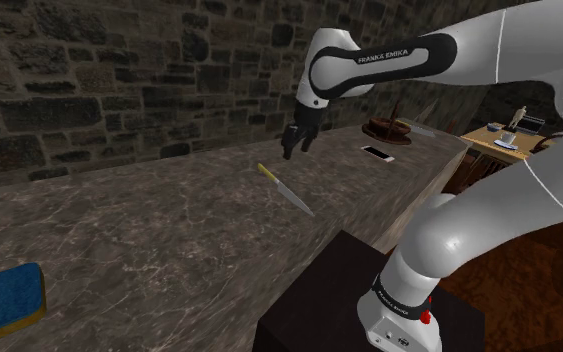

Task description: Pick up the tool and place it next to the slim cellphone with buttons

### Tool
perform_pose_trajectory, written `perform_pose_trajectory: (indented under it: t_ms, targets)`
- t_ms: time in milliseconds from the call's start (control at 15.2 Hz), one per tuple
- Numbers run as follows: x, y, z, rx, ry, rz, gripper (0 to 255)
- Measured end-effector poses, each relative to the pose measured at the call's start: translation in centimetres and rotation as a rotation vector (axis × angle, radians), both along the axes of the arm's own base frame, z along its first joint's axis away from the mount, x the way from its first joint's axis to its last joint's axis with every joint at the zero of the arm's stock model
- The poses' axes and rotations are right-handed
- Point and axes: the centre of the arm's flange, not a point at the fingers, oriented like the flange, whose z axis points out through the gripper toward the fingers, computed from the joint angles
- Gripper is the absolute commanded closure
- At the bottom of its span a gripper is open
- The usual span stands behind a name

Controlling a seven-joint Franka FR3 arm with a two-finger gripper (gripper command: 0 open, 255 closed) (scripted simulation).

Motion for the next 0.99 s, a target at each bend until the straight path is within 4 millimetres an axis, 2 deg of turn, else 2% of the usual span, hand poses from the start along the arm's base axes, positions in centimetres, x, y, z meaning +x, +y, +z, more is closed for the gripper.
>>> perform_pose_trajectory:
  t_ms: [726, 990]
  targets:
    - [6.1, -4.2, -12.8, -0.001, 0.06, -0.162, 0]
    - [6.6, -5.0, -15.0, -0.001, 0.066, -0.177, 0]
